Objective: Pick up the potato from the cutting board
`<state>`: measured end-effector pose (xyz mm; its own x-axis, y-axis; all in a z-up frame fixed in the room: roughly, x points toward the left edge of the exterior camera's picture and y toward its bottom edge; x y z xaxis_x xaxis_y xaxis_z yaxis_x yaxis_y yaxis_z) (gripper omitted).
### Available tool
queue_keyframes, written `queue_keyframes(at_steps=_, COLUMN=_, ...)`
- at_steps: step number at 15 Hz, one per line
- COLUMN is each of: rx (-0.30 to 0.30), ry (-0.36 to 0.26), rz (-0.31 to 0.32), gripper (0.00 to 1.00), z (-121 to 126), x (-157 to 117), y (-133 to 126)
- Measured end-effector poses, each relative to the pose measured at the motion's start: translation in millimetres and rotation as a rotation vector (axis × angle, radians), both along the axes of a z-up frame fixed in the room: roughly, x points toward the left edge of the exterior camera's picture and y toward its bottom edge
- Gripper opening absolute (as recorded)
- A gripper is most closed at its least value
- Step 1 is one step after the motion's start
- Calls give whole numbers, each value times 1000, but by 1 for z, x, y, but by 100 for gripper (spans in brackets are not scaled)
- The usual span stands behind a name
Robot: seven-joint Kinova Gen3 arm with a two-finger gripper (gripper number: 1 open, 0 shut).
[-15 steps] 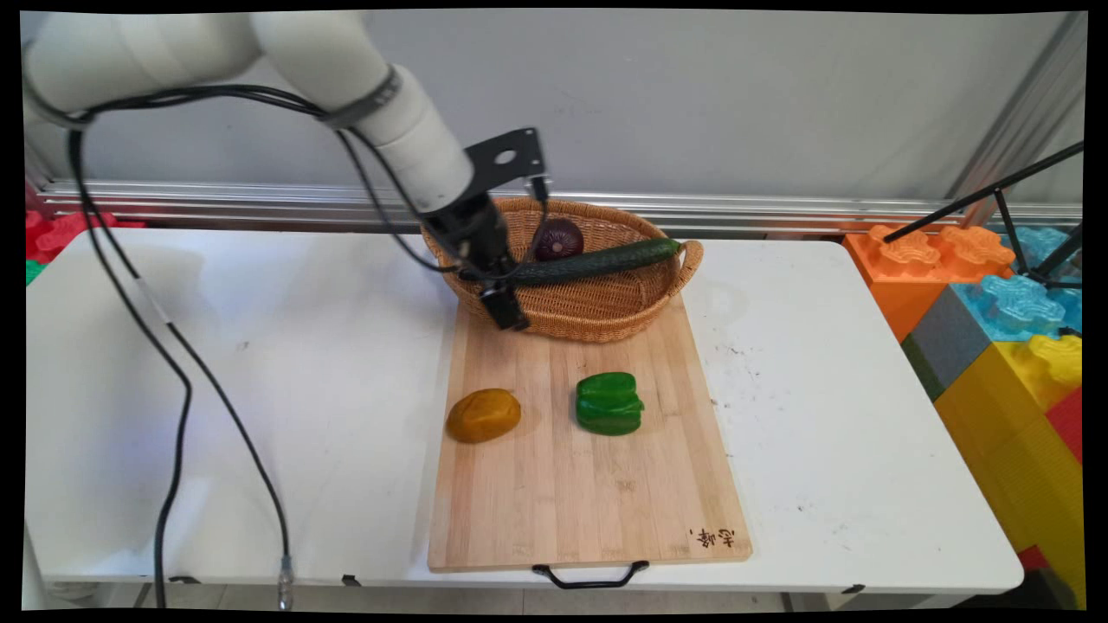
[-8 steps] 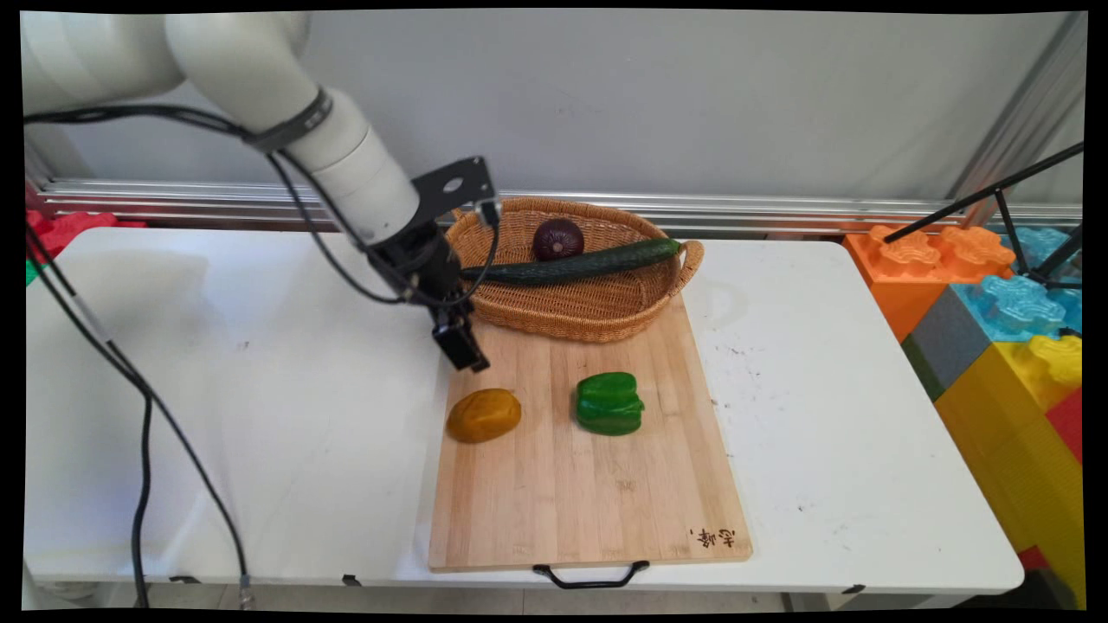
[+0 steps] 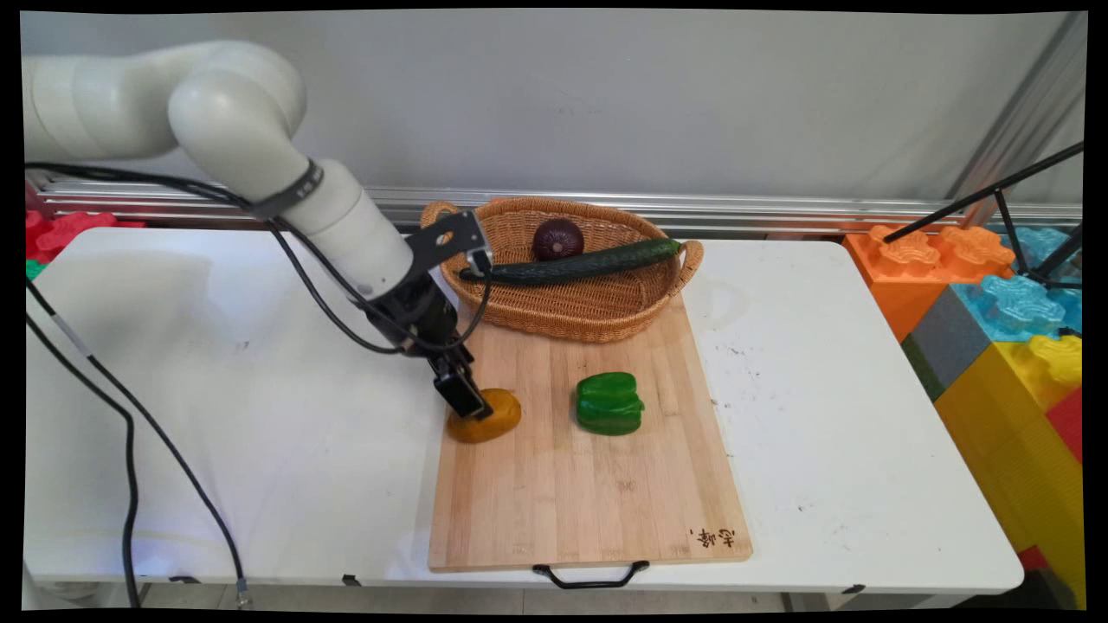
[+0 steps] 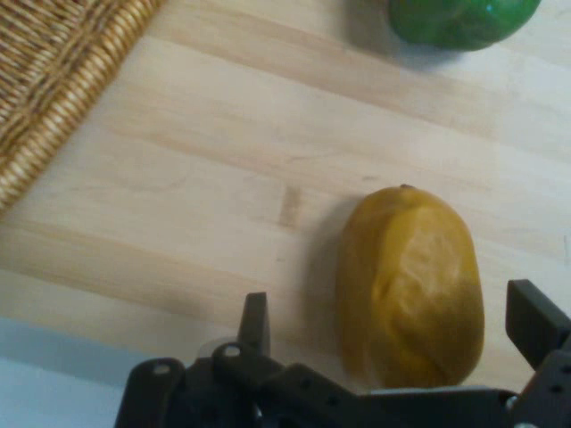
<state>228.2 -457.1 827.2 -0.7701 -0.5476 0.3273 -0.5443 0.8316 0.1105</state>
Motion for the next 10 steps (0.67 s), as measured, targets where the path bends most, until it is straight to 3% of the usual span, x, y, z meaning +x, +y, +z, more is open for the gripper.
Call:
queue_keyframes(at_steps=7, rx=33, ry=52, rz=36, gripper=100, z=-30, x=-4, y=3)
queue_keyframes(at_steps=8, rx=35, ry=57, rz=40, gripper=0, z=-32, x=-4, y=3)
queue_keyframes(at_steps=10, rx=40, ry=62, rz=44, gripper=0, z=-33, x=-3, y=4)
